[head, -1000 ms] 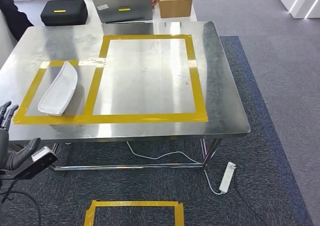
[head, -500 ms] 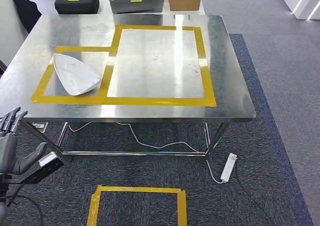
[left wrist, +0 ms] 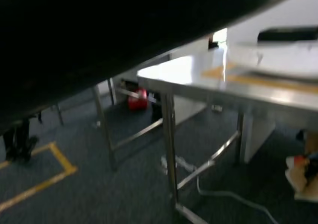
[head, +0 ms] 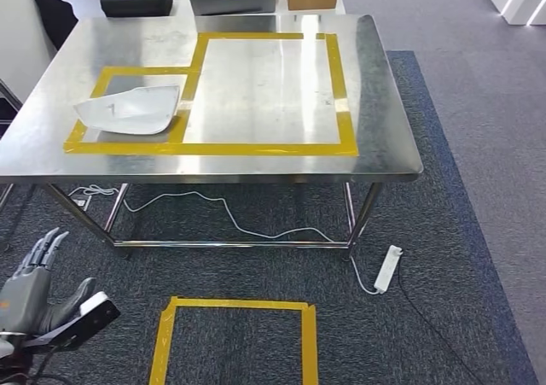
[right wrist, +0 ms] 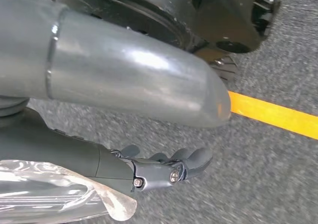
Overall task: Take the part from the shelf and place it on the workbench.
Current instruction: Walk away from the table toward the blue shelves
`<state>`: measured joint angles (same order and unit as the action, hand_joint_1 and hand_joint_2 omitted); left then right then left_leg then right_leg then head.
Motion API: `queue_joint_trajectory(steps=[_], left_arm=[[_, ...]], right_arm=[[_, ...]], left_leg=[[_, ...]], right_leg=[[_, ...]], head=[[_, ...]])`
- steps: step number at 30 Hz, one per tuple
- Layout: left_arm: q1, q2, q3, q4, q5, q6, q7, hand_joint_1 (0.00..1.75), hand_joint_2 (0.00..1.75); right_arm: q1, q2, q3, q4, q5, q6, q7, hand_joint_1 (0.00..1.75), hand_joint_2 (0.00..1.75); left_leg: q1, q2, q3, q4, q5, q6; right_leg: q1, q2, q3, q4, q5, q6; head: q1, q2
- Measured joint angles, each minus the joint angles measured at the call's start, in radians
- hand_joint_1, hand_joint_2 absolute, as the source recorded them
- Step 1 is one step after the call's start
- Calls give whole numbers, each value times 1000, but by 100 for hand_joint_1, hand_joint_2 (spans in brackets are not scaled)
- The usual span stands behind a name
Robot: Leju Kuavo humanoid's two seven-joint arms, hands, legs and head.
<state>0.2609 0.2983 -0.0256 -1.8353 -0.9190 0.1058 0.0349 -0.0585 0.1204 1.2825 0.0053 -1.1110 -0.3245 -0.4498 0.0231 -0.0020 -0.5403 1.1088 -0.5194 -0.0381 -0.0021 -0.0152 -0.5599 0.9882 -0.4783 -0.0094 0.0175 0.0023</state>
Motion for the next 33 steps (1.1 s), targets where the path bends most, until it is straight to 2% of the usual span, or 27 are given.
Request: queue_joint_trajectory(steps=[1,2,3,5,6,7,8,10,11,12,13,15,17,18,19,20,21,22,23,25,26,27,28,29,30,31,33], left_arm=[[12,-18,0,18,20,-7,6,0,0],[24,-39,0,39,40,-14,10,0,0],[35,-59,0,64,61,-22,13,0,0],[52,-103,2,129,97,-40,7,0,0],[56,-128,4,170,113,-48,-1,0,0],[58,-151,6,212,125,-55,-9,0,0],[59,-176,9,260,140,-61,-17,0,0],[55,-222,19,367,174,-68,-30,0,0],[49,-244,23,438,191,-68,-35,0,0],[42,-263,27,506,204,-66,-39,0,0],[36,-280,31,570,211,-60,-41,0,0],[27,-312,41,671,227,-52,-30,0,0],[13,-347,59,759,248,-44,6,0,0],[2,-363,71,809,259,-33,25,0,0],[-9,-379,84,863,269,-17,39,0,0],[-19,-391,99,918,278,2,47,0,0],[-28,-401,115,974,287,19,52,0,0],[-34,-409,131,1024,293,31,55,0,0],[-39,-416,144,1066,297,38,56,0,0],[-52,-426,162,1133,300,44,54,0,0],[-63,-430,170,1162,300,48,50,0,0],[-75,-433,177,1191,302,53,42,0,0],[-87,-435,184,1218,304,62,30,0,0],[-97,-438,191,1243,306,72,17,0,0],[-106,-440,197,1264,308,82,6,0,0],[-114,-442,203,1283,309,90,-1,0,0],[-126,-445,210,1313,308,99,-8,0,0]], right_arm=[[-2,0,-1,0,-6,4,8,0,0],[-4,0,-2,0,-13,8,16,0,0],[-6,0,-4,0,-20,13,24,0,0],[-7,-1,-9,0,-41,27,41,0,0],[-7,-1,-13,0,-53,35,51,0,0],[-7,-2,-16,0,-65,42,60,0,0],[-8,-3,-21,0,-76,49,70,0,0],[-11,-4,-29,0,-92,60,89,0,0],[-12,-6,-33,0,-100,66,100,0,0],[-14,-7,-35,0,-106,70,109,0,0],[-15,-9,-36,0,-111,73,115,0,0],[-19,-14,-39,0,-120,76,125,0,0],[-26,-19,-43,0,-131,79,140,0,0],[-29,-21,-46,0,-139,81,152,0,0],[-30,-23,-50,0,-148,82,166,0,0],[-30,-24,-54,0,-157,82,181,0,0],[-29,-24,-57,0,-165,81,194,0,0],[-27,-25,-60,0,-171,80,204,0,0],[-25,-25,-62,0,-176,79,212,0,0],[-23,-25,-65,0,-185,80,219,0,0],[-23,-26,-68,0,-192,83,220,0,0],[-23,-26,-72,0,-202,89,219,0,0],[-23,-27,-79,0,-217,98,217,0,0],[-23,-28,-88,0,-234,107,213,0,0],[-23,-28,-98,0,-249,115,210,0,0],[-22,-28,-108,0,-262,121,207,0,0],[-21,-29,-124,0,-275,126,203,0,0]], left_leg=[[0,0,37,-59,-5,4],[-2,-1,56,-97,-14,9],[-6,-2,61,-111,-21,17],[-8,-1,45,-113,-7,36],[-8,0,35,-114,2,47],[-7,1,23,-115,13,57],[-6,3,10,-116,24,64],[-9,4,-17,-116,45,70],[-10,4,-32,-115,56,71],[-12,4,-46,-114,67,72],[-14,5,-60,-113,77,71],[-17,4,-81,-112,97,69],[-20,2,-94,-111,119,63],[-21,1,-96,-113,130,58],[-21,1,-98,-116,142,53],[-20,0,-100,-119,150,48],[-18,-1,-104,-117,141,41],[-18,-1,-110,-100,112,35],[-17,-2,-120,-62,63,29],[-15,-1,-142,64,-47,20],[-14,-1,-147,125,-75,17],[-13,-1,-142,166,-76,16],[-13,-1,-124,175,-55,15],[-12,-1,-91,150,-27,15],[-12,-1,-44,96,-7,17],[-12,-1,8,25,-4,20],[-16,-2,76,-85,-26,31]], right_leg=[[1,0,-12,9,3,5],[1,1,-19,15,8,12],[2,1,-25,17,15,19],[-1,3,-33,18,23,34],[-3,4,-42,26,9,40],[-4,6,-55,49,-22,45],[-6,8,-72,91,-71,48],[-6,11,-102,212,-162,51],[-6,11,-104,262,-178,51],[-5,12,-94,286,-170,50],[-5,12,-68,277,-142,47],[-1,15,28,167,-88,37],[4,20,139,8,-89,26],[7,22,170,-44,-99,23],[9,22,180,-68,-103,21],[8,21,172,-71,-97,19],[6,18,163,-71,-86,14],[4,15,152,-71,-74,7],[2,12,138,-71,-62,1],[2,5,106,-61,-41,-6],[2,2,90,-53,-31,-5],[2,-2,71,-43,-23,-4],[2,-5,52,-32,-15,-2],[2,-6,32,-19,-8,0],[1,-7,12,-6,-3,3],[2,-7,-6,7,3,8],[3,-6,-28,24,16,18]], head=[[1,0],[1,0],[1,0],[1,0],[1,0],[2,0],[3,0],[4,0],[4,0],[4,0],[4,0],[4,0],[5,0],[7,0],[8,0],[8,0],[9,0],[6,0],[3,0],[-3,0],[-3,0],[-3,0],[-3,0],[-3,0],[-3,0],[-3,0],[-3,0]])
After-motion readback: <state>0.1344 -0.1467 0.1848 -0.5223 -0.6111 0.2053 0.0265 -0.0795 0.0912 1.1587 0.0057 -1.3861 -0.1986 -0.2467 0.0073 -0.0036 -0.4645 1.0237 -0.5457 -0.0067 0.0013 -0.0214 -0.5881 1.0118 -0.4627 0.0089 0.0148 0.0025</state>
